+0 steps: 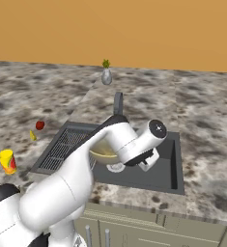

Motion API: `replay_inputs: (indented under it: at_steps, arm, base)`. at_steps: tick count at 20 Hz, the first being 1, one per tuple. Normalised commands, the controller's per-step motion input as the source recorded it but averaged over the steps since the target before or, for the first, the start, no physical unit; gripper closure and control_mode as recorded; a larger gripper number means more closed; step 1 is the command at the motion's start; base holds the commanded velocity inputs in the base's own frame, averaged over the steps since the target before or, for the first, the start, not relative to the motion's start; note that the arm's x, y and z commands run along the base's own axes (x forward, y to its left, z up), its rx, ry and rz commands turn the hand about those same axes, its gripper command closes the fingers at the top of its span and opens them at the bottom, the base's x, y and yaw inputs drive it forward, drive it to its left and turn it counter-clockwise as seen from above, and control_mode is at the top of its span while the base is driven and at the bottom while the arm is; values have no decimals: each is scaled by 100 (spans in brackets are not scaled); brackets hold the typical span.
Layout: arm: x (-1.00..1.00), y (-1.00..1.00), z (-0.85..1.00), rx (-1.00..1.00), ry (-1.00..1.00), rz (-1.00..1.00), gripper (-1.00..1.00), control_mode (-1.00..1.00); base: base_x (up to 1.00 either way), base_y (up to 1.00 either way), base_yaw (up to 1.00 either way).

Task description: Remove the lemon wedge and bell pepper from the sink. Then move the bowl and cup from the counter to the sink for washing.

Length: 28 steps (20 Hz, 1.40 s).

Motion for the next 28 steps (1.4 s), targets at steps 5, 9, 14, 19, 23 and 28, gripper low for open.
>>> replay_inputs:
  at_steps: [5, 9, 14, 19, 23, 28]
  arm:
    - [19, -10, -11, 0, 0, 0, 100, -100]
    - [19, -4, -12, 0, 0, 0, 100, -100]
    - [20, -6, -11, 0, 0, 0, 100, -100]
    - [18, -8, -10, 0, 0, 0, 100, -100]
    - [16, -8, -11, 0, 0, 0, 100, -100]
    - [11, -9, -6, 0, -5, 0, 100, -100]
  base:
    - [0, 0, 0]
    - [0, 0, 0]
    - [0, 0, 0]
    - [0, 0, 0]
    - [0, 0, 0]
    - [0, 0, 0]
